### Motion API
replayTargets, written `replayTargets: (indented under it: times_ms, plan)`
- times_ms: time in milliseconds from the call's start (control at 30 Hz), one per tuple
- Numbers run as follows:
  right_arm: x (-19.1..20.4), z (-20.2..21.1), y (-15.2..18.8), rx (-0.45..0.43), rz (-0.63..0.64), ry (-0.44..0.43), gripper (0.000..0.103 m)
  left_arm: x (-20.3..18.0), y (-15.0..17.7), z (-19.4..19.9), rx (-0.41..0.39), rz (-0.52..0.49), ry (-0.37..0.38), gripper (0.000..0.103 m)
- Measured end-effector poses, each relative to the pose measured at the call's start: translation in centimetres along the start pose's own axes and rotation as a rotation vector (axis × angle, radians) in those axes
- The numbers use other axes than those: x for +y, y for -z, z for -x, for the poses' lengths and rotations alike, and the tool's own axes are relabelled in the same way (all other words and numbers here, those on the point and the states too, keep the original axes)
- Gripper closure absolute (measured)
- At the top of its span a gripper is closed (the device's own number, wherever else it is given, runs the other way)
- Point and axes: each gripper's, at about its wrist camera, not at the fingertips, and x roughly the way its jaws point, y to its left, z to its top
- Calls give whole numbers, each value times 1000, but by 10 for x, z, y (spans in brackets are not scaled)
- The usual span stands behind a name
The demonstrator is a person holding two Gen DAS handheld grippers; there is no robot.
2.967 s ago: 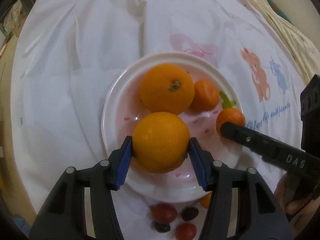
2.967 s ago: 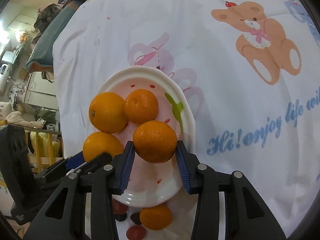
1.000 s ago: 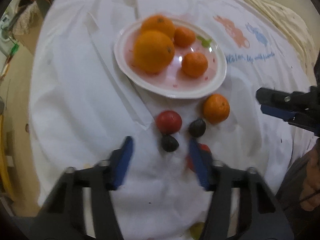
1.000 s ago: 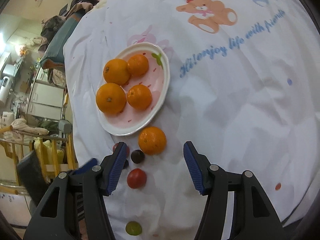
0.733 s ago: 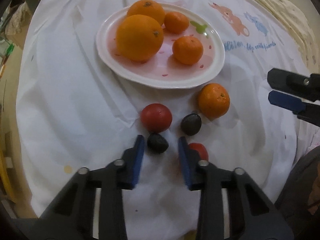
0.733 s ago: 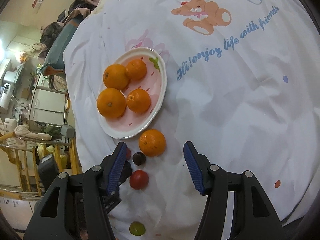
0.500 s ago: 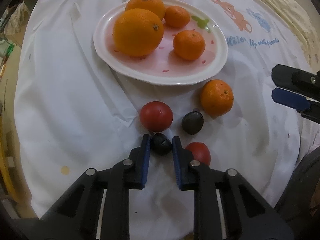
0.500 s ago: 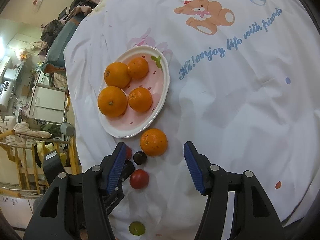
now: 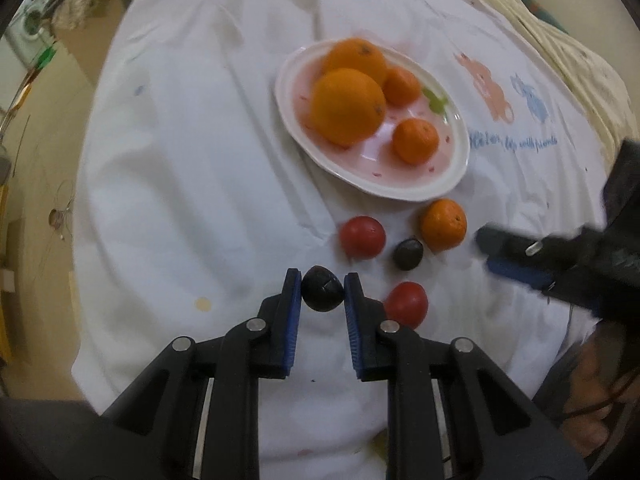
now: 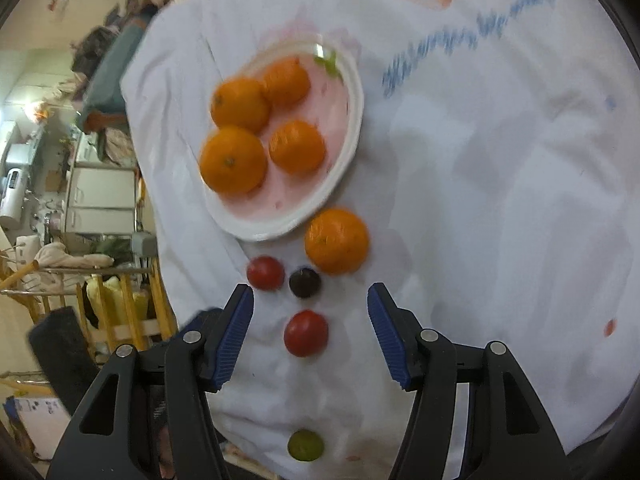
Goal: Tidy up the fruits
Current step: 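Grasp the other dark plum with the right tool while the left tool holds its plum, then carry both plums over the plate and open both tools to drop them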
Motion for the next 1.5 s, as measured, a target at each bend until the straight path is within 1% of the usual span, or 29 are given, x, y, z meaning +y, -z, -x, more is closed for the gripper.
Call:
replayTargets:
  times_ms: [67, 133, 267, 400, 500, 533, 600, 700, 767, 900, 1067, 1167, 1233, 1300, 1367, 1400, 1500]
  plan:
    - [4, -12, 2, 28, -11, 4, 44, 0, -2, 3, -13, 6, 4, 85]
    - [11, -20, 2, 34, 2, 18, 46, 3, -2, 6, -23, 11, 13, 85]
    - [23, -38, 0, 52, 25, 74, 56, 6, -5, 9, -34, 27, 15, 85]
    - [24, -53, -2, 60, 32, 132, 62, 12, -8, 10, -37, 57, 32, 85]
    - [25, -61, -4, 58, 35, 157, 68, 15, -8, 11, -36, 69, 42, 85]
    - [27, -62, -4, 55, 49, 173, 78, 16, -8, 11, -37, 72, 44, 85]
    - [31, -62, -1, 47, 76, 197, 78, 17, -8, 12, -38, 76, 44, 85]
    - [33, -60, 0, 46, 92, 198, 79, 18, -9, 11, -39, 80, 42, 85]
    - [35, -56, 4, 55, 96, 179, 79, 20, -10, 12, -41, 81, 38, 85]
    - [39, -44, 6, 41, 106, 139, 79, 25, -12, 12, -46, 96, 29, 85]
    - [46, -8, 0, -30, 141, 89, 79, 30, -17, 19, -62, 109, 35, 85]
    - [51, 21, -16, -97, 174, 70, 79, 30, -39, 32, -99, 86, 21, 85]
    - [56, 31, -30, -131, 181, 66, 79, 29, -54, 39, -132, 78, 3, 85]
    - [60, 42, -47, -165, 203, 75, 79, 28, -73, 43, -156, 63, 2, 85]
    - [59, 46, -60, -181, 209, 76, 79, 26, -88, 43, -171, 44, 3, 85]
    - [64, 44, -68, -187, 214, 79, 79, 23, -97, 41, -178, 27, -5, 85]
    - [59, 45, -86, -189, 219, 98, 79, 16, -116, 27, -172, -30, -46, 85]
